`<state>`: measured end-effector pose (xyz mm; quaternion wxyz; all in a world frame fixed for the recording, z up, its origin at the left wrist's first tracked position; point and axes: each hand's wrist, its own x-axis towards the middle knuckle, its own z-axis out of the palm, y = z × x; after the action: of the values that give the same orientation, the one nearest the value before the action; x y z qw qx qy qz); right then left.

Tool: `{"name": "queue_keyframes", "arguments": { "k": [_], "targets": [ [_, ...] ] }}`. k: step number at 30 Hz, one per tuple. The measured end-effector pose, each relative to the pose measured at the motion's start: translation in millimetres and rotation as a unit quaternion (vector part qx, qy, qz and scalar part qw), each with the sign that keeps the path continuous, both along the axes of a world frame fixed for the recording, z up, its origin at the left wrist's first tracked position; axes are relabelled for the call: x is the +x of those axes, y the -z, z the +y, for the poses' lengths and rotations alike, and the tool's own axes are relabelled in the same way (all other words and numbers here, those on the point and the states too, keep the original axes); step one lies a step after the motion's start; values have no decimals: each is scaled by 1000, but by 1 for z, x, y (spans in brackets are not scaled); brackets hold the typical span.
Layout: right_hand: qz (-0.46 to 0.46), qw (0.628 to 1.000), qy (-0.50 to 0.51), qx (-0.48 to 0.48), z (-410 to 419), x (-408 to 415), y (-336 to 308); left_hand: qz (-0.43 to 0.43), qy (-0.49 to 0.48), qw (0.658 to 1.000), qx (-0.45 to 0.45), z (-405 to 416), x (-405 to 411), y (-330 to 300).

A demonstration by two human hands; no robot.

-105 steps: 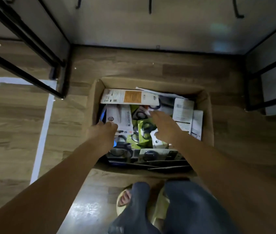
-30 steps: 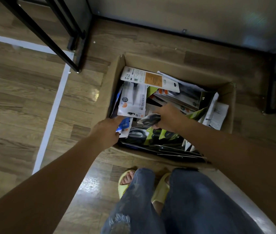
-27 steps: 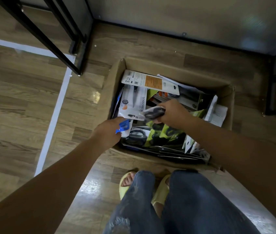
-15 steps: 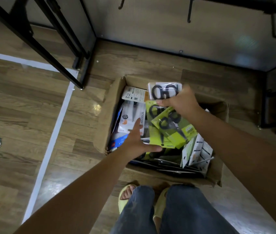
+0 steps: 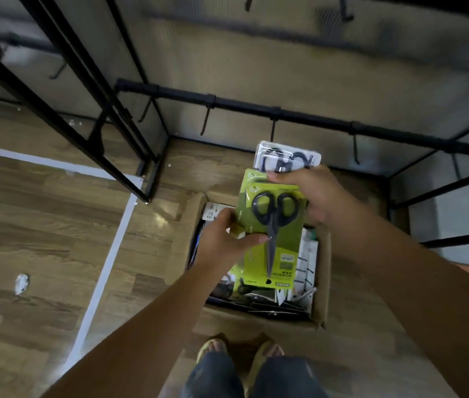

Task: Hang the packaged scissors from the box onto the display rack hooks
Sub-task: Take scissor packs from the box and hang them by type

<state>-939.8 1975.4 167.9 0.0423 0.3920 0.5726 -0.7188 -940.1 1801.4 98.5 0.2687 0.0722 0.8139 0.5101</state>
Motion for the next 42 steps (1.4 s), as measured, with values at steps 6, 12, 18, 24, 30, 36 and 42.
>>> {"name": "queue_keyframes", "arguments": {
  "k": [6, 12, 18, 24, 30, 36, 42],
  "targets": [
    [62, 997, -46, -21, 11, 8, -180, -42, 64, 993, 95, 7, -19, -180],
    [152, 986, -67, -19, 15, 30, -327, -22, 108, 982, 156, 15, -7, -326],
    [254, 967, -18, 30, 19, 51, -411, 50, 152, 970, 184, 14, -5, -414],
    [353, 888, -12, 293, 34, 62, -462, 131, 197, 960, 150, 8, -30, -461],
    [333, 824, -73, 453, 27, 59, -507, 238, 263, 928, 109, -1, -66, -514],
    [309, 741, -171, 571, -3, 43, -530, 446, 313, 831, -110, -18, -107, -567],
    [279, 725, -164, 608, -20, 32, -520, 493, 311, 788, -198, -24, -136, -604]
  ]
}}
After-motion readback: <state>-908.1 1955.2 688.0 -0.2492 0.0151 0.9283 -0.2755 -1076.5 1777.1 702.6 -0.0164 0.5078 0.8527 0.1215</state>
